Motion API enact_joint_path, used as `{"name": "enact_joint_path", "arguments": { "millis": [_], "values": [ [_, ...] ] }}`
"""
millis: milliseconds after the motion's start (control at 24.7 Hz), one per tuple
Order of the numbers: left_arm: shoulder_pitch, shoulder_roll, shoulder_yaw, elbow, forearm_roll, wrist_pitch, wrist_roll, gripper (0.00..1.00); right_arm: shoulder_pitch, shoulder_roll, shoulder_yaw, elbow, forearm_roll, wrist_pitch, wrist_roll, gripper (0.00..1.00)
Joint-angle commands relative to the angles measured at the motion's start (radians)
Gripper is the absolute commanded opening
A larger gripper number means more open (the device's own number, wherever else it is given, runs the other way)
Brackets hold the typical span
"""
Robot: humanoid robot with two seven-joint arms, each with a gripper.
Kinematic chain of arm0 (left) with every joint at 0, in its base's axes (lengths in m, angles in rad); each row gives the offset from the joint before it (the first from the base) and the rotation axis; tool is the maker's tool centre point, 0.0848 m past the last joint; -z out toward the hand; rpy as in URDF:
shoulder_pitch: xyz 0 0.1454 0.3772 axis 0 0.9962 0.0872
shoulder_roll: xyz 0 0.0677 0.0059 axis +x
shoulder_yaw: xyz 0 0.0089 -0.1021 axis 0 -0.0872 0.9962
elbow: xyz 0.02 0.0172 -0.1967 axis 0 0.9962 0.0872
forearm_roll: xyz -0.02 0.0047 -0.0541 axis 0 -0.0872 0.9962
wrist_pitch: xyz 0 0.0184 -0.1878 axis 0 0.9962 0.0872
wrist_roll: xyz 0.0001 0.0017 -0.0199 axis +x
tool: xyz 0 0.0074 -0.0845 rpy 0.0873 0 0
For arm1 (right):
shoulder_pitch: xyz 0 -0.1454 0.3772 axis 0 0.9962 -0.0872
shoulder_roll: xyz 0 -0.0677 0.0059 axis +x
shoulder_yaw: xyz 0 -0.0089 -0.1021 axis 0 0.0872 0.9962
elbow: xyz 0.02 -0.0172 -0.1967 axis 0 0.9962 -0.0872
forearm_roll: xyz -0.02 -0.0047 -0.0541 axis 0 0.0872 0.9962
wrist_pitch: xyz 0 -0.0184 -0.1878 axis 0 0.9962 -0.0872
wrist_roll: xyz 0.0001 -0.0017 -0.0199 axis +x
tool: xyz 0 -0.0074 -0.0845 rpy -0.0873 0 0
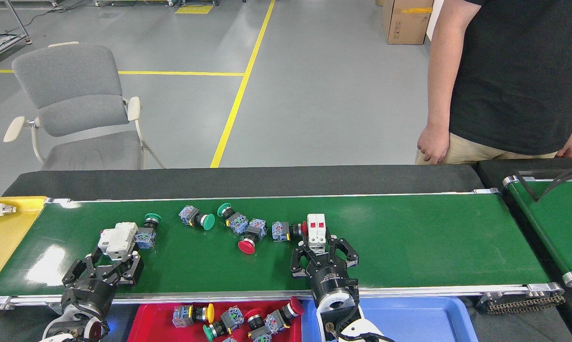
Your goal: Pick switch part from conveyor to tray
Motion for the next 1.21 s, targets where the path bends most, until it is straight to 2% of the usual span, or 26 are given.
{"name": "enact_joint_path", "arguments": {
  "millis": [0, 121, 202, 324, 404, 485, 566, 647, 688, 728, 768, 809, 890, 971, 1051, 1173],
  "values": [
    [-0.013, 0.01, 0.009, 0.004, 0.005, -0.007, 0.024, 0.21, 0.07, -0.085, -0.008, -0.163, 0.0, -0.07, -0.002, 0.02],
    [-0.004, 0.01, 0.009, 0.004, 0.007, -0.01, 0.053, 0.16, 0.236, -0.277, -0.042, -0.367, -0.025, -0.157, -0.023, 0.02],
    [0.002, 0.01, 0.009, -0.004, 0.008, -0.01, 0.056, 0.15, 0.333, -0.35, -0.08, -0.408, -0.069, -0.2, -0.08, 0.02],
    [0.017, 0.046, 0.015, -0.065, 0.042, -0.034, 0.056, 0.16, 0.408, -0.406, -0.137, -0.408, -0.085, -0.248, -0.148, 0.02],
    [0.073, 0.076, 0.02, -0.151, 0.08, -0.089, 0.056, 0.16, 0.451, -0.416, -0.182, -0.41, -0.1, -0.295, -0.16, 0.02],
    [0.157, 0.093, 0.034, -0.264, 0.107, -0.146, 0.056, 0.16, 0.504, -0.429, -0.278, -0.41, -0.118, -0.405, -0.195, 0.02],
    [0.241, 0.093, 0.051, -0.352, 0.114, -0.195, 0.056, 0.16, 0.558, -0.427, -0.384, -0.41, -0.138, -0.539, -0.21, 0.02],
    [0.324, 0.084, 0.061, -0.43, 0.122, -0.267, 0.056, 0.16, 0.61, -0.412, -0.545, -0.408, -0.175, -0.709, -0.21, 0.02],
    [0.355, 0.079, 0.055, -0.461, 0.125, -0.31, 0.056, 0.16, 0.633, -0.396, -0.611, -0.408, -0.195, -0.777, -0.209, 0.06],
    [0.376, 0.069, 0.049, -0.484, 0.125, -0.339, 0.056, 0.16, 0.652, -0.378, -0.654, -0.405, -0.2, -0.81, -0.207, 0.25],
    [0.389, 0.055, 0.037, -0.504, 0.126, -0.363, 0.056, 0.16, 0.667, -0.36, -0.677, -0.405, -0.2, -0.824, -0.207, 0.58],
    [0.395, 0.042, 0.009, -0.522, 0.123, -0.382, 0.054, 0.16, 0.676, -0.344, -0.688, -0.404, -0.2, -0.824, -0.207, 1.0],
    [0.39, 0.033, -0.092, -0.544, 0.123, -0.396, 0.054, 0.16, 0.676, -0.335, -0.693, -0.404, -0.201, -0.821, -0.2, 1.0],
    [0.392, 0.024, -0.207, -0.604, 0.12, -0.389, 0.054, 0.16, 0.664, -0.287, -0.694, -0.408, -0.203, -0.78, -0.186, 1.0],
    [0.398, 0.003, -0.328, -0.674, 0.116, -0.387, 0.048, 0.16, 0.63, -0.211, -0.694, -0.41, -0.189, -0.668, -0.12, 1.0],
    [0.401, -0.036, -0.469, -0.711, 0.068, -0.375, 0.039, 0.16, 0.555, -0.165, -0.693, -0.41, -0.12, -0.496, -0.079, 1.0]
  ]
}}
